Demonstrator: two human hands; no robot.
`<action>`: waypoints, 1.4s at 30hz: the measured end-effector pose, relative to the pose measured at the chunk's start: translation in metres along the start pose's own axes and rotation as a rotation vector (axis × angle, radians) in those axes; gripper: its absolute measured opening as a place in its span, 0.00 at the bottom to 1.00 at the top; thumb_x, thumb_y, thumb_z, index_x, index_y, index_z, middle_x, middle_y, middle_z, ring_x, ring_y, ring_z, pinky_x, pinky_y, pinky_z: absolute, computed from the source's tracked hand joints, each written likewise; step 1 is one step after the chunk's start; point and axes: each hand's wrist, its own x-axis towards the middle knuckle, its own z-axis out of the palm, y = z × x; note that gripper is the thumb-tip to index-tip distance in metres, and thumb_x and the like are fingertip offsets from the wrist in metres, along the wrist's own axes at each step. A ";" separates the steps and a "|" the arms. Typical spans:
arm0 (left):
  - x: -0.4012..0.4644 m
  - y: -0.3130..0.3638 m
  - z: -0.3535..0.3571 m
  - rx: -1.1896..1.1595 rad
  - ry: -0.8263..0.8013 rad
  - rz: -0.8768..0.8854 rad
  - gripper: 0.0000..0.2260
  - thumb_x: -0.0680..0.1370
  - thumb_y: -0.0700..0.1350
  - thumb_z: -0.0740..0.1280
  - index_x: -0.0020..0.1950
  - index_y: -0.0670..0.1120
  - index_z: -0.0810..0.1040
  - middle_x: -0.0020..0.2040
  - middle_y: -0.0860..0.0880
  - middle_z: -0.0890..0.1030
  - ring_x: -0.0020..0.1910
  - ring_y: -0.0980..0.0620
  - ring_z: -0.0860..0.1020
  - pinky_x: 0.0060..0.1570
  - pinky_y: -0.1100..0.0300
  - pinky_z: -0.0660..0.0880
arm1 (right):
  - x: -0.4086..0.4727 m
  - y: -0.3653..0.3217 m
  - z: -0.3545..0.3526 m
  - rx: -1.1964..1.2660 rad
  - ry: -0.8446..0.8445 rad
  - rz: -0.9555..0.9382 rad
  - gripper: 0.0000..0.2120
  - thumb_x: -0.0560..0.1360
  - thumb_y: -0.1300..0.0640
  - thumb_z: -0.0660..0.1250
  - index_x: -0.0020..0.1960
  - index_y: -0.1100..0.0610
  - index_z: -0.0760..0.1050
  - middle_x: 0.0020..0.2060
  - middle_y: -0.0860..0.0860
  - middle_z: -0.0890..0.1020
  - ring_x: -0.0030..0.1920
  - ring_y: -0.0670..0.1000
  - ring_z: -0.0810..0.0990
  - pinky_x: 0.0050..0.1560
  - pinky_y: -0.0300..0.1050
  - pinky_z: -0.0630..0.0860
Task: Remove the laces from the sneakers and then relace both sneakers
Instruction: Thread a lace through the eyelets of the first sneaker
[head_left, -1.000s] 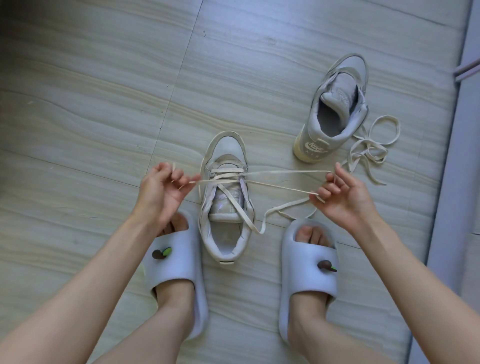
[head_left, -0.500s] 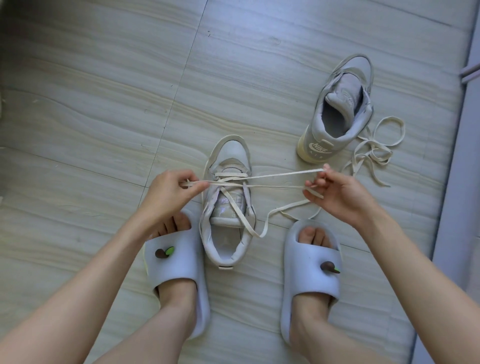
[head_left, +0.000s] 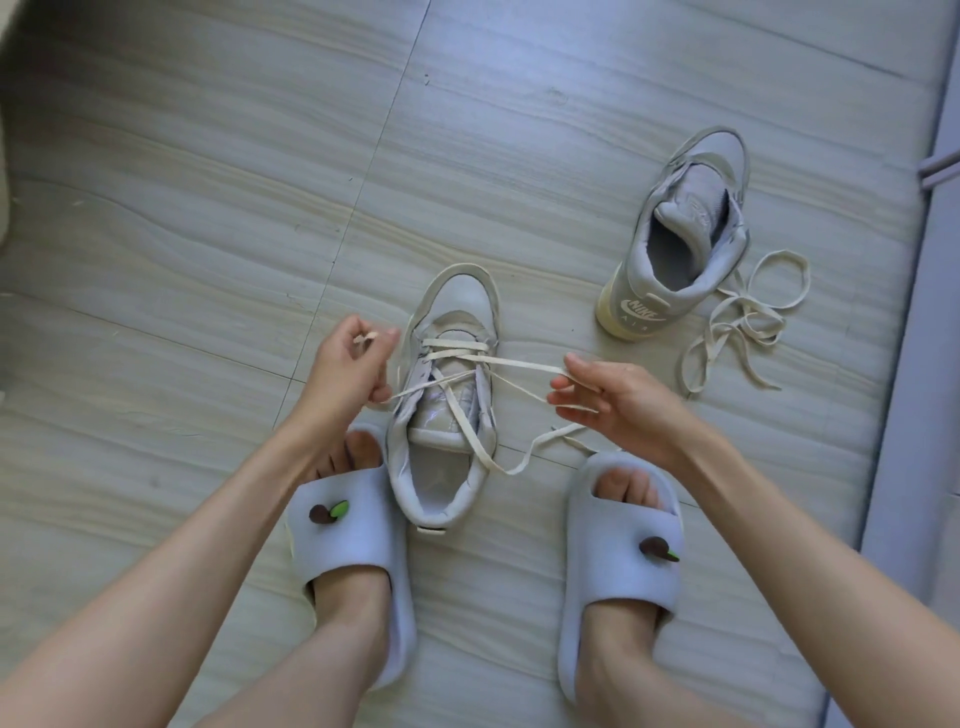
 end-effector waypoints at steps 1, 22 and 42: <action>0.001 0.001 0.000 0.161 -0.028 0.080 0.11 0.78 0.45 0.65 0.39 0.49 0.66 0.26 0.57 0.66 0.23 0.59 0.63 0.28 0.64 0.65 | 0.002 -0.001 0.004 -0.050 -0.020 -0.010 0.11 0.71 0.51 0.65 0.43 0.59 0.79 0.20 0.47 0.73 0.40 0.46 0.82 0.50 0.42 0.73; -0.001 0.001 -0.011 0.689 -0.257 0.000 0.17 0.72 0.59 0.68 0.35 0.46 0.74 0.29 0.53 0.73 0.30 0.55 0.69 0.35 0.59 0.65 | 0.017 0.007 0.073 -0.883 0.156 -0.134 0.15 0.70 0.44 0.71 0.42 0.53 0.70 0.39 0.48 0.79 0.41 0.52 0.80 0.42 0.48 0.77; 0.002 -0.015 -0.005 0.236 -0.128 -0.063 0.12 0.78 0.51 0.63 0.40 0.46 0.68 0.25 0.51 0.75 0.22 0.52 0.75 0.30 0.59 0.70 | 0.010 0.000 0.033 -0.919 0.410 -0.229 0.07 0.73 0.57 0.63 0.38 0.55 0.67 0.32 0.48 0.74 0.35 0.50 0.72 0.33 0.40 0.67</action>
